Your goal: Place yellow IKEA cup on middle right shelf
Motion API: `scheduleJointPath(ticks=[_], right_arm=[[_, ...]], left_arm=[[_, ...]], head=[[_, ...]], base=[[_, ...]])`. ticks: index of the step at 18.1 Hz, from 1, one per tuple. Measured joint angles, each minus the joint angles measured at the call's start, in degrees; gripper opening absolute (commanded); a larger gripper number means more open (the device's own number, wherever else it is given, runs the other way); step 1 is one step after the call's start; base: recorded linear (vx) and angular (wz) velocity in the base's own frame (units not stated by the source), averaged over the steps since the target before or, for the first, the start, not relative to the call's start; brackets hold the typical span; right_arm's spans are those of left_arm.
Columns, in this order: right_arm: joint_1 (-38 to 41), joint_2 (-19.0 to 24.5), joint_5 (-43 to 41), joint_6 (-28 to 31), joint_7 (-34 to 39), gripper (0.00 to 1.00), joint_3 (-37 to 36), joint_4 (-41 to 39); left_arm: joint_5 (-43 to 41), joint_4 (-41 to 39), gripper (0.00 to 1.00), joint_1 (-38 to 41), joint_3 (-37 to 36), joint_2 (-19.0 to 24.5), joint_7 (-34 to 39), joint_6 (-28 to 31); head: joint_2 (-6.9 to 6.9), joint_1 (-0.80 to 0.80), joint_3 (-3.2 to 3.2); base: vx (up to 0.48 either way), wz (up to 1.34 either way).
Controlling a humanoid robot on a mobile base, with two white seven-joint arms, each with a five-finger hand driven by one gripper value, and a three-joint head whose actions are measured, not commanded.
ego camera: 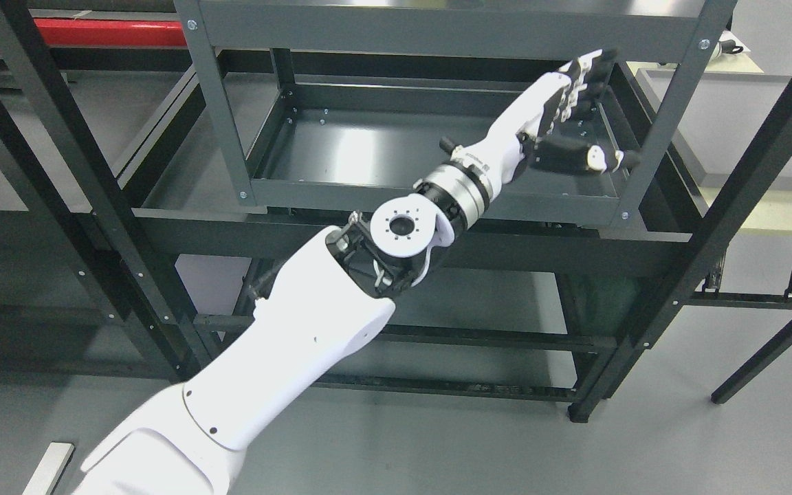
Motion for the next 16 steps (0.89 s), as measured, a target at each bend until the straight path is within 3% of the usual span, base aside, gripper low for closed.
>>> scheduleJointPath(ticks=[6, 12, 16], right_arm=[[0.0, 0.0, 0.0, 0.0, 0.0, 0.99, 0.0, 0.0], [0.0, 0.0, 0.0, -0.1, 0.0, 0.99, 0.0, 0.0], [0.0, 0.0, 0.0, -0.2, 0.0, 0.99, 0.0, 0.0]], left_arm=[[-5.4, 2.7, 0.99, 11.0, 5.1, 0.0, -0.1, -5.7], [-12.2, 5.4, 0.99, 19.6, 16.1, 0.0, -0.3, -7.3], [-16.4, 3.2, 0.99, 27.5, 21.9, 0.0, -0.6, -6.8]], head=[[0.00, 0.00, 0.00], [0.00, 0.00, 0.00], [0.00, 0.00, 0.00]], base=[[0.000, 0.00], [0.000, 0.00], [0.000, 0.00]])
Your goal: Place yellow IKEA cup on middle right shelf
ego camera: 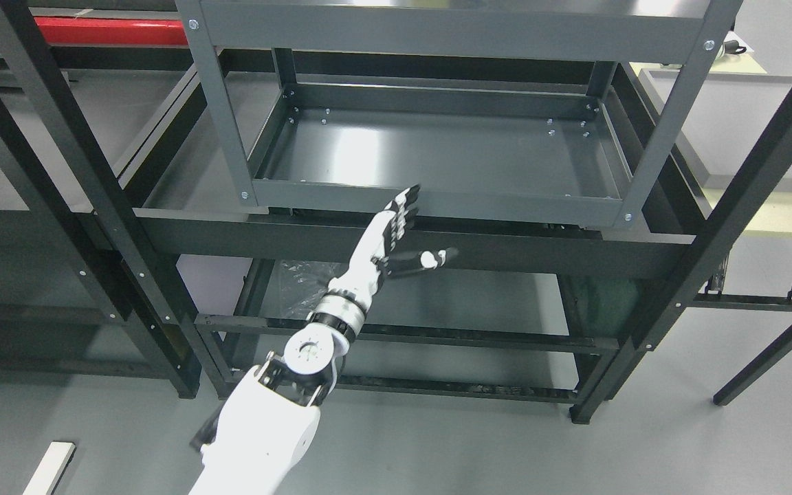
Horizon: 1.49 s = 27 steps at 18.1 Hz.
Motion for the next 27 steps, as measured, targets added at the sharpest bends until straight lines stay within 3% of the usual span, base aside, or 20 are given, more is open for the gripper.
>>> scheduleJointPath(ticks=[12, 18, 27], right_arm=[[0.0, 0.0, 0.0, 0.3, 0.0, 0.99, 0.0, 0.0], [0.0, 0.0, 0.0, 0.3, 0.0, 0.99, 0.0, 0.0], [0.0, 0.0, 0.0, 0.3, 0.0, 0.99, 0.0, 0.0]], left_arm=[[-3.1, -10.1, 0.99, 12.8, 10.6, 0.0, -4.2, 0.9], [-3.3, -15.0, 0.99, 14.0, 15.5, 0.0, -3.5, 4.8], [-3.4, -18.7, 0.99, 14.3, 19.0, 0.0, -3.5, 5.4]], head=[[0.00, 0.00, 0.00], [0.00, 0.00, 0.00], [0.00, 0.00, 0.00]], base=[[0.000, 0.00], [0.000, 0.00], [0.002, 0.00]])
